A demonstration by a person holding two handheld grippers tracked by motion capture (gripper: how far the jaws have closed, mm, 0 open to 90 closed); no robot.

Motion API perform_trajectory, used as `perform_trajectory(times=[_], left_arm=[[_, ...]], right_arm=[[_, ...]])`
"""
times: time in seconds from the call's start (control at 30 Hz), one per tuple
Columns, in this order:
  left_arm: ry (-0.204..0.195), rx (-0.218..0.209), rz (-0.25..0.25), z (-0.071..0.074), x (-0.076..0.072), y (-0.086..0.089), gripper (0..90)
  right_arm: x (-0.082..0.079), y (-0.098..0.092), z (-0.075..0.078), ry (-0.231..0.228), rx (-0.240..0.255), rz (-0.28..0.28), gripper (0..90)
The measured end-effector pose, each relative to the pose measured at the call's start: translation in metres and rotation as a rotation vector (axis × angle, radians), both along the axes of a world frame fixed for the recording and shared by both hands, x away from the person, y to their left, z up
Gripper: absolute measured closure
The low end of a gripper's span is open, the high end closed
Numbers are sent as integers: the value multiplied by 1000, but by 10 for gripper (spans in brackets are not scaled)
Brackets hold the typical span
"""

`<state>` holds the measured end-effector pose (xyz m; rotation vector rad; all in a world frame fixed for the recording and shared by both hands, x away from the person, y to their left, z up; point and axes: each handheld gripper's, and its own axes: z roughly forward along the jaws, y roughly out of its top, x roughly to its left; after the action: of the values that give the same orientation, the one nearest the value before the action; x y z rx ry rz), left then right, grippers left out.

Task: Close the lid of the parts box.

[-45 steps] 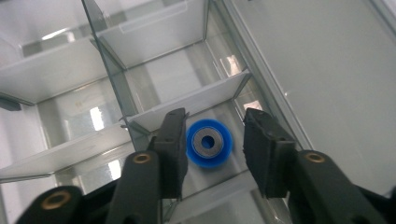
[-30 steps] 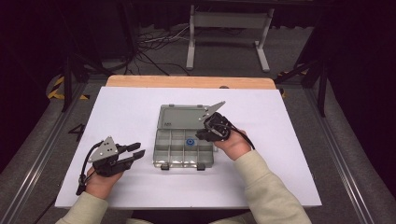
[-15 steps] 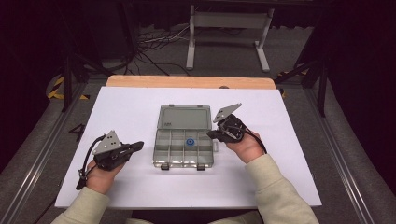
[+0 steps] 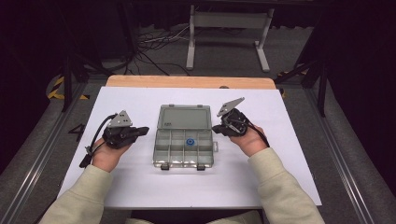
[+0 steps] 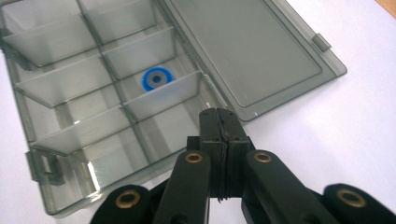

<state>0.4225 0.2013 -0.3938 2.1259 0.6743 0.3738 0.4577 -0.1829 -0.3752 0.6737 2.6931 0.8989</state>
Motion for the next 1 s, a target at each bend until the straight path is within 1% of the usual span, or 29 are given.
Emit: perform_trajectory(times=[0.03, 0.07, 0.1, 0.13, 0.17, 0.23, 0.3, 0.33, 0.37, 0.4, 0.43, 0.5, 0.6, 0.67, 0.7, 0.73, 0.8, 0.83, 0.87, 0.93, 0.97, 1.0], left_arm=[[5, 8, 4, 0, 4, -1, 897], [5, 8, 4, 0, 4, -1, 897], [13, 10, 4, 1, 10, -2, 897], [13, 10, 4, 1, 10, -2, 897], [25, 11, 7, 1, 14, -3, 897], [35, 19, 16, 1, 20, -5, 897], [45, 27, 26, 1, 26, -6, 897], [45, 27, 26, 1, 26, -6, 897], [56, 37, 35, 2, 31, -7, 897], [56, 37, 35, 2, 31, -7, 897], [63, 34, 35, 2, 34, -7, 897], [77, 33, 43, 1, 41, -6, 897], [72, 35, 49, 0, 44, -5, 897], [70, 30, 62, -1, 49, -6, 897], [75, 36, 66, -1, 51, -7, 897], [71, 46, 74, -1, 54, -8, 897], [72, 46, 79, -1, 57, -9, 897], [76, 44, 84, -1, 60, -9, 897], [78, 45, 90, -1, 61, -9, 897], [81, 48, 94, -1, 64, -10, 897], [86, 43, 102, -2, 66, -10, 897], [100, 40, 105, -2, 67, -11, 897]], right_arm=[[2, -1, 0, 1, -4, -5, 900], [2, -1, 0, 1, -4, -5, 900], [6, -3, 1, 6, -3, -11, 900], [6, -3, 1, 6, -3, -11, 900], [8, -3, 1, 4, -2, -12, 900], [11, -3, 2, 5, -5, -18, 900], [18, -4, 2, 10, -19, -40, 900], [18, -4, 2, 10, -19, -40, 900], [23, -5, 1, 12, -25, -53, 900], [23, -5, 1, 12, -25, -53, 900], [27, -6, 0, 14, -30, -61, 900], [30, -6, 0, 17, -31, -69, 900], [33, -6, 0, 16, -32, -70, 900], [35, -6, -1, 20, -32, -76, 900], [37, -7, -1, 18, -31, -77, 900], [40, -7, -1, 21, -33, -90, 900], [41, -7, -2, 22, -37, -98, 900], [43, -7, -1, 29, -35, -111, 900], [44, -6, -1, 26, -35, -117, 900], [46, -5, -1, 24, -40, -119, 900], [47, -5, 0, 26, -41, -118, 900], [48, -4, 0, 25, -40, -122, 900]])
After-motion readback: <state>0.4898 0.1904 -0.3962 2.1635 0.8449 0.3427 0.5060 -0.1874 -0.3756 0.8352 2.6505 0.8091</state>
